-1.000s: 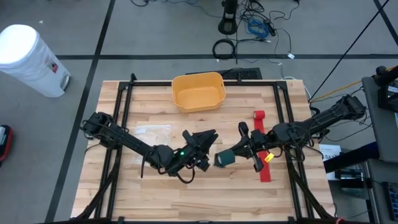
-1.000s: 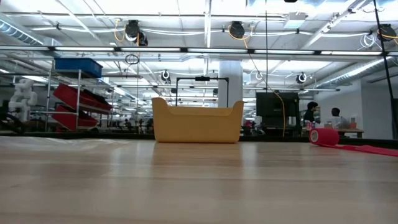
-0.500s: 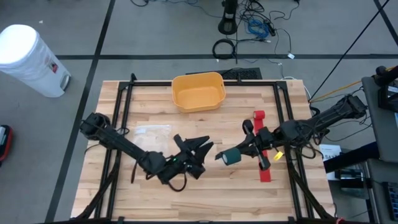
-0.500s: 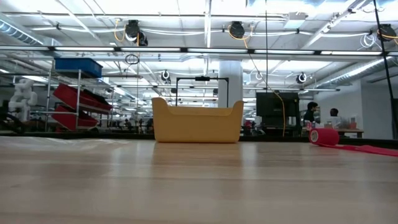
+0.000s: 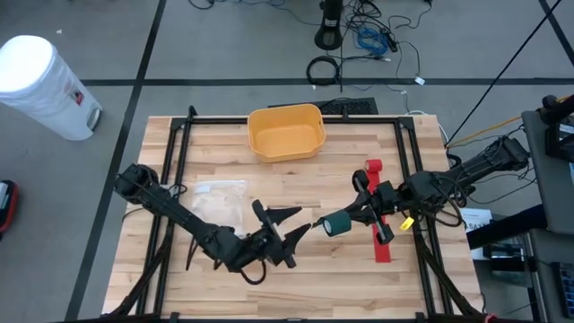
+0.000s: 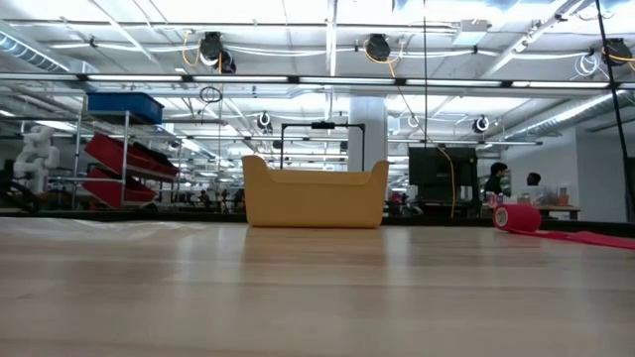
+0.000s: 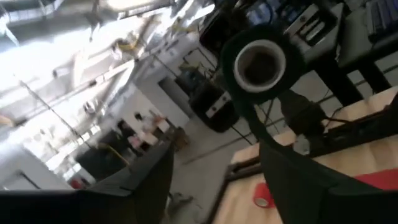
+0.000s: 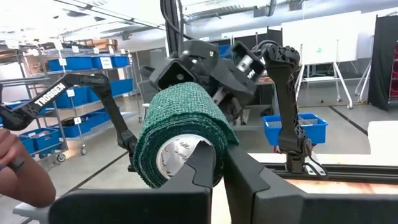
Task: Roll bandage
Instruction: Roll the green bandage
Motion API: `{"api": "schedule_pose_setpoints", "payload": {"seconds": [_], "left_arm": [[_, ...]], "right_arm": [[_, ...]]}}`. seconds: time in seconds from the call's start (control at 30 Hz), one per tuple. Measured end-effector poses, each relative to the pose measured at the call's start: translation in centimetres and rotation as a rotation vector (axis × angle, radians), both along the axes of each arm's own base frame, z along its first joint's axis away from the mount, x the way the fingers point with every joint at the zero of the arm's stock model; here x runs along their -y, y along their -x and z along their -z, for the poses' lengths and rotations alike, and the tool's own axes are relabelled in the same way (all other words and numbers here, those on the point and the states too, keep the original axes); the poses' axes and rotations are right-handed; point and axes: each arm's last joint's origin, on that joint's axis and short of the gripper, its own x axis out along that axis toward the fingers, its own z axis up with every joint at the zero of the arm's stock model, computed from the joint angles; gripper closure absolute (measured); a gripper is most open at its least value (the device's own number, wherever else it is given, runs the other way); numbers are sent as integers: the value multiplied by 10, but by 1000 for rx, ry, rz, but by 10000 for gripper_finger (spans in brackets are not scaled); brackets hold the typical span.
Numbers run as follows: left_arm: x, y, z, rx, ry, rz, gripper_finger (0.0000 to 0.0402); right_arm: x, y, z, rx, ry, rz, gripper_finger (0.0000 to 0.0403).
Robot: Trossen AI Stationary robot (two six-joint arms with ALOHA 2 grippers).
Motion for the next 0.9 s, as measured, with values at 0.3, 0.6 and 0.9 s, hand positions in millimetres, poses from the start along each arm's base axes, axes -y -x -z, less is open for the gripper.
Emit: {"api": "schedule_pose_setpoints", "payload": {"seconds": [0.3, 0.6, 0.9], "left_arm": [[3, 0, 1, 117, 213, 121, 129], [-3, -7, 7, 145, 374, 175, 129], [-9, -11, 9, 138, 386, 148, 134]], "right_arm": [[0, 0, 0, 1, 0, 0, 392], [0, 0, 0, 3, 10, 1, 392], [0, 0, 0, 3, 17, 13, 392]]}}
